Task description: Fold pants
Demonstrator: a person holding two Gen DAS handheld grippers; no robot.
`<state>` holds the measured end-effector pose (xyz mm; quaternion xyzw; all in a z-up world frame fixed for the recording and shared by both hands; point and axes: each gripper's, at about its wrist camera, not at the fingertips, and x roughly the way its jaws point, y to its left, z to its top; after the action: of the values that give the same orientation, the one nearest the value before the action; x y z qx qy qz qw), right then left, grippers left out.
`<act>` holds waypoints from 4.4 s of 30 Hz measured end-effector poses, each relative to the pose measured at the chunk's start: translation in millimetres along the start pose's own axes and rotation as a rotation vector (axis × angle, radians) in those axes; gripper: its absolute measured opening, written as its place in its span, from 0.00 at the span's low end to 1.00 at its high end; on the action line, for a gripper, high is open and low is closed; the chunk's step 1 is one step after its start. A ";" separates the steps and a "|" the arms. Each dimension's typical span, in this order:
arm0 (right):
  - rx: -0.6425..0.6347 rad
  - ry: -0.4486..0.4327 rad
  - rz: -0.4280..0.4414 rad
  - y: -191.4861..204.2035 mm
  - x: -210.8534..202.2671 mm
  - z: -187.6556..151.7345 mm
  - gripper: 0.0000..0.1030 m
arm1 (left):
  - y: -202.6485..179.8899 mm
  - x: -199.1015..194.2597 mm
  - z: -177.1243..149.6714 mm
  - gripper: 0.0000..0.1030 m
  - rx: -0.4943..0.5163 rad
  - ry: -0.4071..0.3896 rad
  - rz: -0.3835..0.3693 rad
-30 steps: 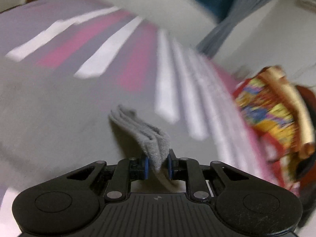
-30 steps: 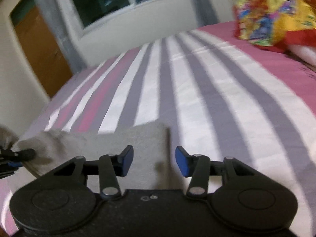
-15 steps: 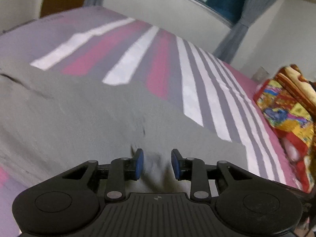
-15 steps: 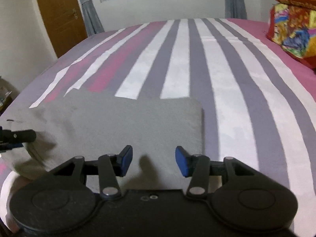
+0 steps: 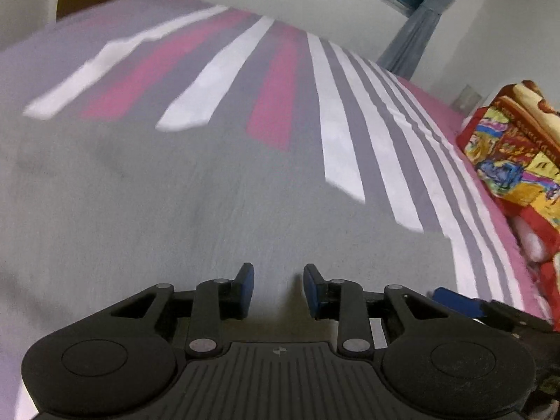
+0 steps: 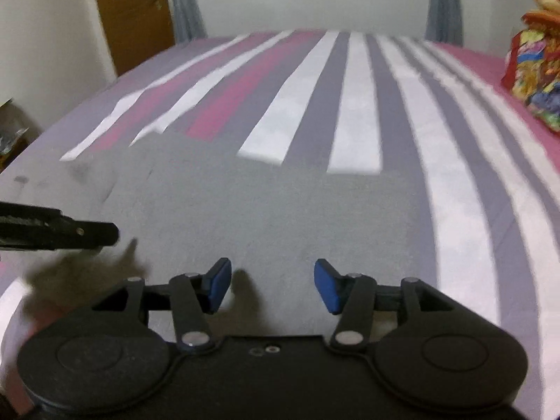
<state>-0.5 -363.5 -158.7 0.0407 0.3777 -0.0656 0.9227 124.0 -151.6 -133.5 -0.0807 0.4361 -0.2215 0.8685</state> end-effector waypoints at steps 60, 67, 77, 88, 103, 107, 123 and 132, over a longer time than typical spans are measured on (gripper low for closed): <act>-0.082 0.054 0.052 97.3 12.2 -21.6 0.62 | 243.5 -102.7 -67.6 0.69 -0.578 -0.135 0.136; -0.083 0.052 0.050 98.0 14.4 -22.4 0.64 | 274.1 -66.0 -73.0 0.69 -0.738 -0.173 -0.004; -0.095 0.049 0.037 103.7 17.7 -17.2 0.66 | 282.0 -17.5 -44.2 0.39 -0.788 -0.245 -0.050; -0.201 0.070 0.019 120.6 34.8 -17.9 0.61 | 244.1 -47.5 -14.9 0.17 -0.573 -0.330 -0.008; 0.151 -0.002 0.091 14.6 -26.3 0.6 0.62 | -11.8 -44.9 23.5 0.17 0.208 -0.202 -0.257; 0.238 0.005 0.061 -24.3 -39.4 -15.1 0.62 | -67.9 -11.7 -10.2 0.24 0.380 -0.063 -0.189; 0.532 -0.027 0.312 -76.0 -54.0 -29.4 0.80 | -105.9 -44.5 -39.7 0.43 0.535 -0.035 -0.119; 0.509 0.054 0.253 -59.2 -37.3 -22.6 0.84 | -42.6 -63.0 -30.2 0.45 0.304 -0.060 -0.065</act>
<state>-51.5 -415.8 -150.1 0.3195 0.3654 -0.0417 0.8733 53.8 -159.2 -92.2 0.0310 0.3688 -0.3103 0.8757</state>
